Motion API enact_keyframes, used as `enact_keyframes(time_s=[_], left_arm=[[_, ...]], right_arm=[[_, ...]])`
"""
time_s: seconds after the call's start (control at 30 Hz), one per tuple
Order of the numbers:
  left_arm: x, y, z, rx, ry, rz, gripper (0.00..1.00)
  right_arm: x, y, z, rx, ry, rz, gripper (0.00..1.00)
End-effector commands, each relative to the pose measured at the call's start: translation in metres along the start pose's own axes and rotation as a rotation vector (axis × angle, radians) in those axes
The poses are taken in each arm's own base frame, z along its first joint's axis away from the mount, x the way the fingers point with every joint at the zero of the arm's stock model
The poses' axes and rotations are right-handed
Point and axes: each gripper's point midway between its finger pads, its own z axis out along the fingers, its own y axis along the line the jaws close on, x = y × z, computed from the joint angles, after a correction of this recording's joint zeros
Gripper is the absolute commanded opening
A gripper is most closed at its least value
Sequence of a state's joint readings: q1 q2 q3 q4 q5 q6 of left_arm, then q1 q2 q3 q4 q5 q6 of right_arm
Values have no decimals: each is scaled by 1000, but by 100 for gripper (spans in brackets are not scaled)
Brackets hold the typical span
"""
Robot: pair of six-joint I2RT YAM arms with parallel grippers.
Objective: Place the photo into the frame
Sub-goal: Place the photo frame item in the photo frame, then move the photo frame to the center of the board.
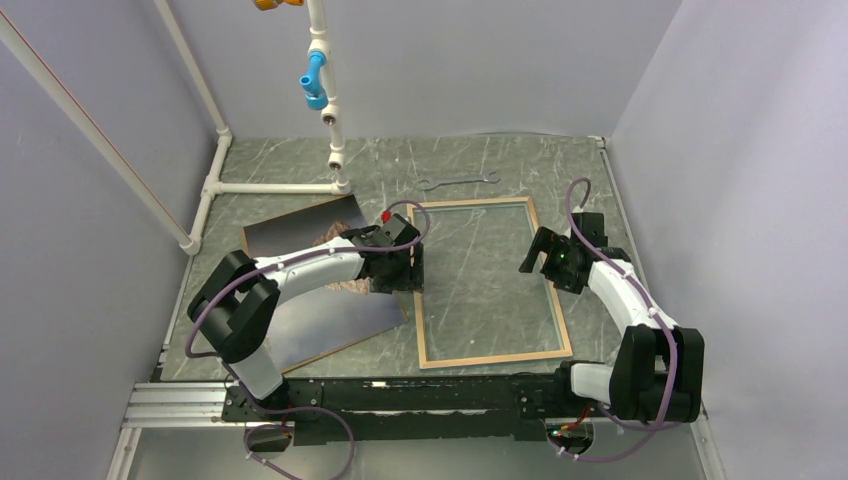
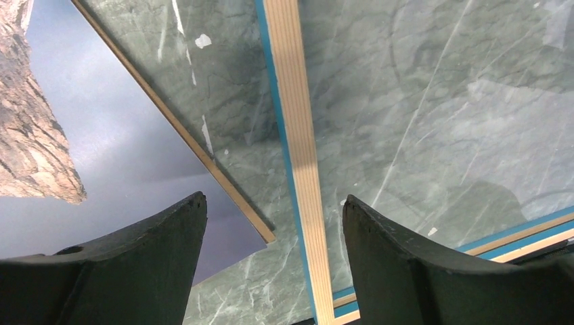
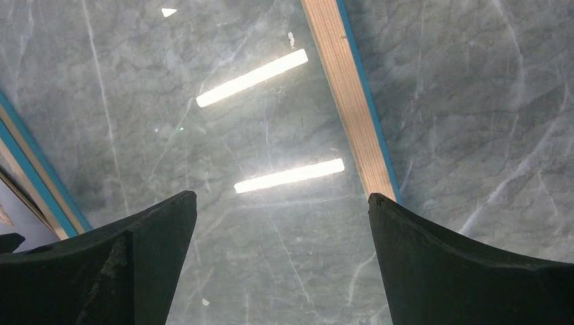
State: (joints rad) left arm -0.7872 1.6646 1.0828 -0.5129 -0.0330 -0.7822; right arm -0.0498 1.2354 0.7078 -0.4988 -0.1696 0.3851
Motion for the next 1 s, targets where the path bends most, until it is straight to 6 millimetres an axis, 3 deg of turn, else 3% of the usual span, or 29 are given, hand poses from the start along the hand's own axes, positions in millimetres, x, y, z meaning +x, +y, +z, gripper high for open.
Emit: enact_keyframes(time_s=[0.0, 0.27, 0.5, 0.67, 0.97], left_arm=[[-8, -15, -2, 69, -35, -2, 77], [-1, -20, 23, 67, 17, -26, 65], [-6, -25, 45, 19, 50, 11, 47], [-17, -40, 47, 20, 48, 47, 34], [-22, -56, 53, 29, 50, 80, 27]], right_arm=[[-16, 11, -14, -28, -54, -3, 100], [-19, 36, -31, -151, -59, -5, 100], [-23, 56, -48, -242, -72, -8, 100], [-27, 64, -59, -279, -86, -17, 100], [-31, 70, -65, -301, -100, -23, 100]])
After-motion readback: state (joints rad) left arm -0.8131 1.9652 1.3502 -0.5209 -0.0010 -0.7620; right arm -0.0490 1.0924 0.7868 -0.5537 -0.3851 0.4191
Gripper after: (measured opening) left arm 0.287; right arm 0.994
